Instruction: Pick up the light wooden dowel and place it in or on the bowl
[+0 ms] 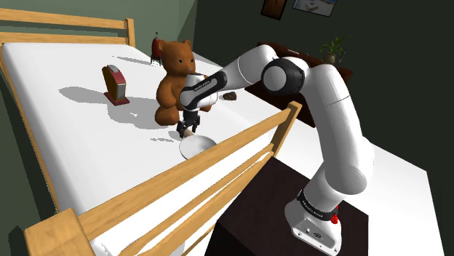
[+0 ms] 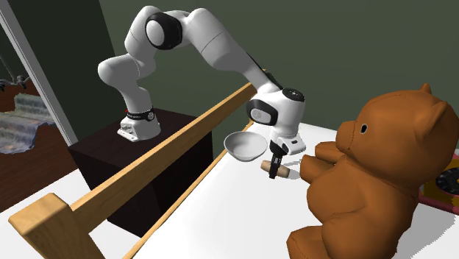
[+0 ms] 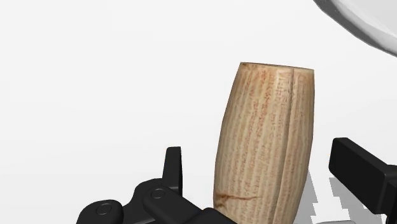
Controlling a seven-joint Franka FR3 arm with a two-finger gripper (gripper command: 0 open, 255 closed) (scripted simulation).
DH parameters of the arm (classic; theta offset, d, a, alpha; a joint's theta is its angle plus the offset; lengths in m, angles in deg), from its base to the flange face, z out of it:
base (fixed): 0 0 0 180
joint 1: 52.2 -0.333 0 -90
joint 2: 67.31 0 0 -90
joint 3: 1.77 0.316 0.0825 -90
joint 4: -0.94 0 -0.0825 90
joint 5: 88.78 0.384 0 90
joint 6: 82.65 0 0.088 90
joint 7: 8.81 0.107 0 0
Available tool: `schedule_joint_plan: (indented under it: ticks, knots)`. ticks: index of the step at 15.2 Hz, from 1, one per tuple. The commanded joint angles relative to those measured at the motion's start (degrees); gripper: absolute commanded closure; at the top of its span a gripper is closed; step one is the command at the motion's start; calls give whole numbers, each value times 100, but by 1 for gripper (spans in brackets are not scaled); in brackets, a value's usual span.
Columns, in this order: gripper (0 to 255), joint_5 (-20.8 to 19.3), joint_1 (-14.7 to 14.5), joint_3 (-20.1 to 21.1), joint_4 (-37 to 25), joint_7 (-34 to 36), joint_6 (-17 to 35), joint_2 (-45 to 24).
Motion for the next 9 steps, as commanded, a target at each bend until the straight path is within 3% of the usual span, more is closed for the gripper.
schedule_joint_plan:
  ticks: [1, 7, 8, 9]
  knots:
    - [0, 3, -3, 2, 26, -2, 63, -35]
    - [0, 3, -3, 2, 25, -2, 63, -35]
    - [255, 3, -3, 2, 26, -2, 63, -35]
    - [255, 3, -3, 2, 26, -2, 63, -35]
